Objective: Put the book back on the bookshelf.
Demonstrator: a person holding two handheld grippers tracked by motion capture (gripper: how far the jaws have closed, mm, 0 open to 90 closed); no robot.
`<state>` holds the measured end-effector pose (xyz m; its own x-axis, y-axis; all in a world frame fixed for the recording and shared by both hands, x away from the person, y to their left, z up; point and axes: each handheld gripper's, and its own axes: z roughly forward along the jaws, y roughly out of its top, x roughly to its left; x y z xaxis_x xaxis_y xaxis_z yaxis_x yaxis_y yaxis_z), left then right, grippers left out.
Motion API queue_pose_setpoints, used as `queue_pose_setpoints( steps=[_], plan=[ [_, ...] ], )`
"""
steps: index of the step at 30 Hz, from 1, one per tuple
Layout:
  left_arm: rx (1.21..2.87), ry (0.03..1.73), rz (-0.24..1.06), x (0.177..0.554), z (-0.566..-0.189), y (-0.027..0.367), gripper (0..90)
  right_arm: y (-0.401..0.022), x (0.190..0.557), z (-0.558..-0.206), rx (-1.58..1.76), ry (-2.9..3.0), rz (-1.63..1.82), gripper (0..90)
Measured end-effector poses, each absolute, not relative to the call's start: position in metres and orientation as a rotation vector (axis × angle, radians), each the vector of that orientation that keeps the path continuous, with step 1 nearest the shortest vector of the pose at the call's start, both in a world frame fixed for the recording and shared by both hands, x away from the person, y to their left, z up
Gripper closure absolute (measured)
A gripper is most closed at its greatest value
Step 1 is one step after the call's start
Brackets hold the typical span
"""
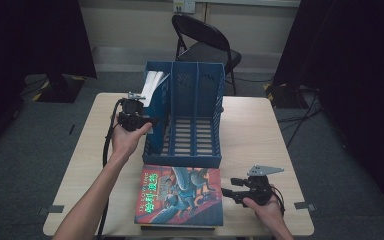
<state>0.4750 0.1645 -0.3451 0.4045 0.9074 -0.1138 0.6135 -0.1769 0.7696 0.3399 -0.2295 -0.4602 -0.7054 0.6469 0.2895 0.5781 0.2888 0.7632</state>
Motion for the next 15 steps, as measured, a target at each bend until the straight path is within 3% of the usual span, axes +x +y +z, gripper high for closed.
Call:
queue_pose_setpoints(
  steps=[15],
  plan=[
    [1.858, 1.241, 0.435, 0.465, -0.359, 0.180, 42.2, -0.229, 0.339, -0.460, 1.171, 2.456, 1.402, 35.8]
  ],
)
